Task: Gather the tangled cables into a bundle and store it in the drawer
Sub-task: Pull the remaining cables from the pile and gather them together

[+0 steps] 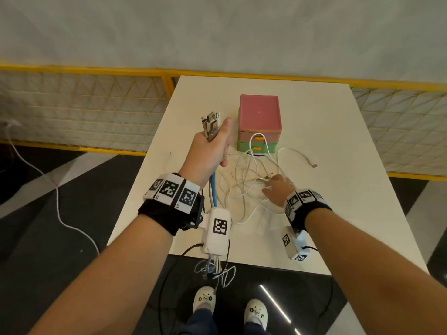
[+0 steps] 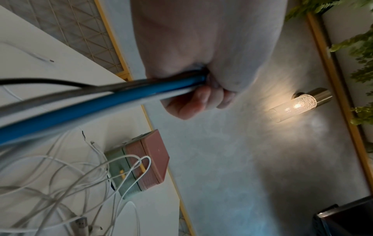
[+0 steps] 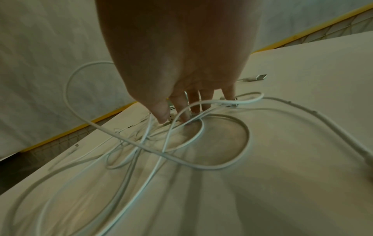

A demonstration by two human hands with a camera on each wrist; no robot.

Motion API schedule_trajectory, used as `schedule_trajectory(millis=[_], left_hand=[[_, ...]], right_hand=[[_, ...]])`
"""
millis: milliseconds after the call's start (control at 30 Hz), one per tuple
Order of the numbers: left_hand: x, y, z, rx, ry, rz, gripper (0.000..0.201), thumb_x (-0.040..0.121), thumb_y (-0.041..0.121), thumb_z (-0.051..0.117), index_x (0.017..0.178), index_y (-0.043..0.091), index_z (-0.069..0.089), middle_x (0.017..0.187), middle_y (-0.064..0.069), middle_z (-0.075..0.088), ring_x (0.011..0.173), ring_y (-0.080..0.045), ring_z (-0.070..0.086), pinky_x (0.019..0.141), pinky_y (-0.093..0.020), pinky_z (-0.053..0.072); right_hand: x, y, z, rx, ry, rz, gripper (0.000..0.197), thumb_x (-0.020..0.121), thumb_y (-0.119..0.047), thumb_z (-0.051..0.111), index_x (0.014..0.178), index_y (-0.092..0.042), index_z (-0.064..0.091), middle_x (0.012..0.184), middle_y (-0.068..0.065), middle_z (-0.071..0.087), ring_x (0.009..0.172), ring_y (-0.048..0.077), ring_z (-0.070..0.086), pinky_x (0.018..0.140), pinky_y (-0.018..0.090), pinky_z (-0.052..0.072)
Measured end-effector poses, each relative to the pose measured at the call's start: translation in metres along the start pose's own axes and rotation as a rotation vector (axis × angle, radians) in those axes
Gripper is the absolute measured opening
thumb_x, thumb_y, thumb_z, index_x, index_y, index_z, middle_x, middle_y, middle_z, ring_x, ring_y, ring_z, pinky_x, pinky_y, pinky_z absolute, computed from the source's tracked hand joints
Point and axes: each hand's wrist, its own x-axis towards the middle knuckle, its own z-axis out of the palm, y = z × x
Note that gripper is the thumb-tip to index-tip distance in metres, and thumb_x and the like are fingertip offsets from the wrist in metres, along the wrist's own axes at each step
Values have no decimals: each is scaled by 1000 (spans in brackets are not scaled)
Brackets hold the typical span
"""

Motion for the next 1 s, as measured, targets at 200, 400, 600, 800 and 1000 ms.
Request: schedule_trajectory(millis=[200,400,600,800,1000], left_hand=[[3,1,-3,-36,35,-25,54,100,41,49,52,20,36,41,9,30,39,-10,31,54,-28,35],[5,2,0,-62,-20,-34,49,101,40,49,58,17,45,41,9,29,39,-10,22,44,-23,19],[1,2,3,-4,-168,65,24,101,30,52,99,26,75,47,8,25,39,-10,21,40,-19,22],[3,4,24,51,-126,-14,28,96,43,54,92,27,76,49,7,25,41,-13,22,43,-22,21],[-2,11,41,52,-203,41,37,98,37,56,62,33,67,46,7,36,40,-11,30,41,-21,25]], right_hand=[[-2,3,-3,-15,75,-45,36,93,-27,42,127,-21,55,136,0,39,121,26,46,107,44,30],[-16,10,-21,374,407,-111,18,85,-8,59,91,-18,73,110,-1,63,102,19,61,94,33,44],[-44,-1,-59,1011,646,-131,16,84,-5,65,96,-14,57,81,-3,64,75,8,64,73,20,52],[-78,-25,-95,1306,491,-285,14,99,-20,46,97,-8,53,67,4,60,57,16,61,67,34,57],[-107,-52,-96,1146,418,-505,20,100,-18,43,104,-5,57,59,-1,54,51,15,45,54,29,43]])
